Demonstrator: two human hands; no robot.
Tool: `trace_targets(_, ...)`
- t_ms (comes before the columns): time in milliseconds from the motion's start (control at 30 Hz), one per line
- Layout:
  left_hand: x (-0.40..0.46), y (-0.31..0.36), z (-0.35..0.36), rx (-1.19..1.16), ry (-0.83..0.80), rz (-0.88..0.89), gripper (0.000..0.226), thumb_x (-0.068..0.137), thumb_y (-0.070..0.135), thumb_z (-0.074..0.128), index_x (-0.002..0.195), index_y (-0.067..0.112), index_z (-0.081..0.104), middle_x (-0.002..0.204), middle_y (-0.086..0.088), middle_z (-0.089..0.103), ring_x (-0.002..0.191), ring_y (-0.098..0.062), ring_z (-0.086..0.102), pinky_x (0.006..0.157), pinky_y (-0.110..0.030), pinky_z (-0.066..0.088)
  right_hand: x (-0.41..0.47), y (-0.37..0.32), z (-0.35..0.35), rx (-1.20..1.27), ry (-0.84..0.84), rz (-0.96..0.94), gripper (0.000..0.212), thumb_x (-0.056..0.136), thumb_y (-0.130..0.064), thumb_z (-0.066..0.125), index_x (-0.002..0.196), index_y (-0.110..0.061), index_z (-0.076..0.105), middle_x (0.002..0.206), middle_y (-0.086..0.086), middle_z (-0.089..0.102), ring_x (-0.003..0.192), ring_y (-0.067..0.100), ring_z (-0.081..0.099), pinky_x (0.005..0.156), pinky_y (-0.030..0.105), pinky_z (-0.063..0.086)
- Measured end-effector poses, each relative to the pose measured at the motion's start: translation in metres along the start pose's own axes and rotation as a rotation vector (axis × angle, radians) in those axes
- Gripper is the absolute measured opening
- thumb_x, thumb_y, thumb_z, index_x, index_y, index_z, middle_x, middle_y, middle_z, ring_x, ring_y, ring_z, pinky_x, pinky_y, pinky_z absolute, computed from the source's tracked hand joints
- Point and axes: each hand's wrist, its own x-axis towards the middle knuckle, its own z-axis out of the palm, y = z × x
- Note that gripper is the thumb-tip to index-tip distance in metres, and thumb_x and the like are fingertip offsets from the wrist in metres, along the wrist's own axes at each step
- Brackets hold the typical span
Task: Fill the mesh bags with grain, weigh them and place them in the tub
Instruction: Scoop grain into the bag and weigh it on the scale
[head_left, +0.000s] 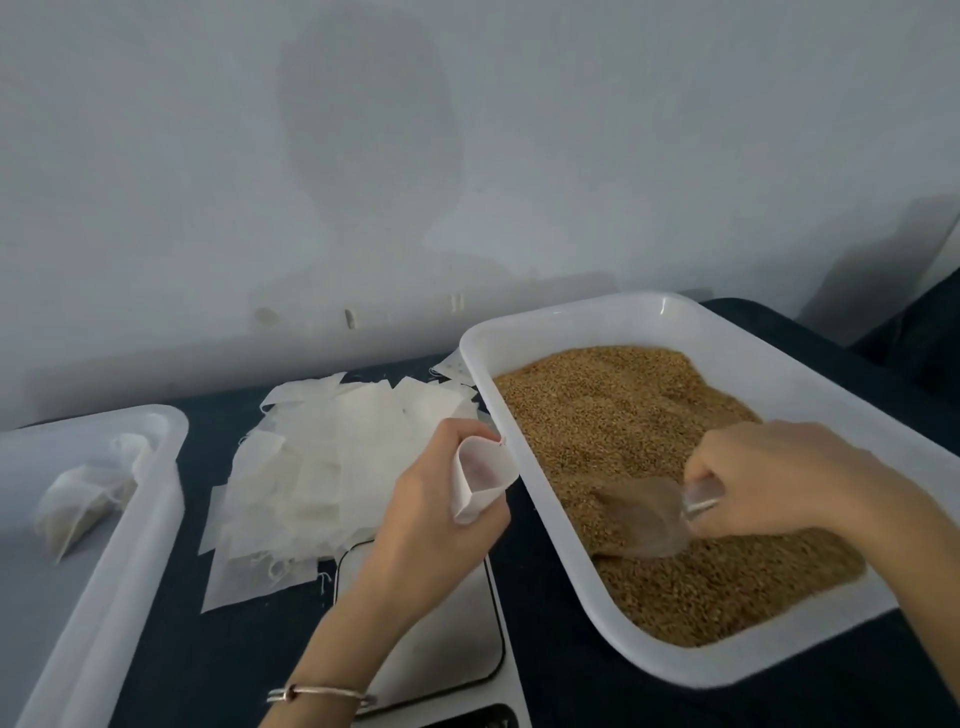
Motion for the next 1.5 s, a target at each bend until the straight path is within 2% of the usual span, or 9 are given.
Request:
trace_targets(100, -0.001, -0.001, 0.001, -0.005, 0.006, -0.004, 0.046, 0.08, 0.006, 0.067, 0.097, 0.043, 0.047, 0.092, 0.028, 0.058, 0.078, 0.001, 0.056, 0.06, -0.007, 0.042, -0.005, 0.005, 0.008, 0.137, -0.024, 0.042, 0.016, 0.085, -0.052, 0.061, 0.074, -0.042, 0.055, 0.08, -0.015, 0.065, 0.07, 0.001, 0.062, 0.059, 0.014, 0.043)
trace_targets(300, -0.002, -0.004, 0.002, -0.015, 0.016, -0.025, 0.043, 0.081, 0.006, 0.066, 0.101, 0.04, 0.049, 0.094, 0.024, 0.059, 0.074, -0.001, 0.056, 0.058, -0.009, 0.042, -0.002, -0.001, 0.022, 0.146, 0.087, 0.093, 0.031, 0.088, -0.051, 0.059, 0.064, -0.034, 0.049, 0.059, -0.013, 0.054, 0.052, -0.001, 0.052, 0.053, 0.014, 0.038)
trace_targets(633, -0.007, -0.008, 0.006, -0.113, 0.096, -0.1, 0.038, 0.08, 0.003, 0.066, 0.102, 0.031, 0.053, 0.094, 0.015, 0.059, 0.081, -0.008, 0.057, 0.06, -0.011, 0.047, -0.009, 0.016, 0.027, 0.438, 0.273, 0.107, 0.014, 0.086, -0.049, 0.059, 0.084, -0.036, 0.064, 0.062, -0.012, 0.059, 0.053, -0.003, 0.051, 0.057, 0.016, 0.032)
trace_targets(767, -0.002, -0.006, 0.013, -0.096, 0.074, -0.154, 0.039, 0.08, 0.006, 0.066, 0.101, 0.035, 0.05, 0.091, 0.022, 0.057, 0.08, -0.002, 0.057, 0.056, -0.01, 0.046, -0.015, 0.017, 0.022, 0.539, 0.294, 0.023, 0.012, 0.082, -0.049, 0.061, 0.084, -0.039, 0.067, 0.072, -0.038, 0.058, 0.061, -0.018, 0.051, 0.056, 0.017, 0.03)
trace_targets(900, -0.004, -0.005, 0.015, -0.033, 0.078, -0.188, 0.039, 0.081, 0.012, 0.068, 0.097, 0.04, 0.045, 0.085, 0.015, 0.059, 0.083, 0.011, 0.054, 0.054, -0.003, 0.041, -0.026, 0.011, 0.002, 0.611, 0.25, -0.1, 0.041, 0.061, -0.071, 0.05, 0.084, -0.044, 0.07, 0.077, -0.02, 0.067, 0.067, -0.004, 0.057, 0.059, 0.021, 0.038)
trace_targets(1000, -0.008, -0.005, 0.012, 0.01, 0.083, -0.192, 0.039, 0.082, 0.01, 0.064, 0.095, 0.041, 0.044, 0.086, 0.014, 0.057, 0.083, 0.012, 0.051, 0.056, -0.003, 0.039, -0.035, 0.007, -0.017, 0.581, 0.185, -0.171, 0.045, 0.058, -0.076, 0.049, 0.088, -0.049, 0.069, 0.077, -0.017, 0.069, 0.067, 0.0, 0.06, 0.06, 0.022, 0.04)
trace_targets(1200, -0.013, -0.006, 0.011, 0.062, 0.094, -0.176, 0.042, 0.085, 0.012, 0.063, 0.106, 0.04, 0.04, 0.097, 0.012, 0.058, 0.085, 0.003, 0.051, 0.061, -0.008, 0.039, -0.044, -0.005, -0.053, 0.472, 0.071, -0.275, 0.057, 0.049, -0.091, 0.045, 0.097, -0.064, 0.061, 0.093, -0.036, 0.065, 0.088, -0.013, 0.061, 0.083, 0.03, 0.05)
trace_targets(1367, -0.016, -0.004, 0.014, 0.108, 0.125, -0.11, 0.05, 0.083, 0.012, 0.063, 0.101, 0.049, 0.035, 0.1, 0.018, 0.056, 0.094, 0.004, 0.05, 0.069, -0.008, 0.04, -0.044, -0.012, -0.071, 0.323, 0.044, -0.264, 0.075, 0.042, -0.1, 0.034, 0.094, -0.056, 0.065, 0.087, -0.023, 0.069, 0.078, -0.003, 0.065, 0.078, 0.036, 0.055)
trace_targets(1500, -0.017, -0.004, 0.018, 0.109, 0.123, -0.092, 0.05, 0.083, 0.011, 0.064, 0.101, 0.048, 0.036, 0.094, 0.017, 0.057, 0.092, 0.0, 0.052, 0.07, -0.016, 0.043, -0.045, -0.018, -0.083, 0.283, 0.024, -0.296, 0.06, 0.053, -0.092, 0.038, 0.091, -0.055, 0.066, 0.082, -0.021, 0.068, 0.072, -0.001, 0.063, 0.068, 0.03, 0.052)
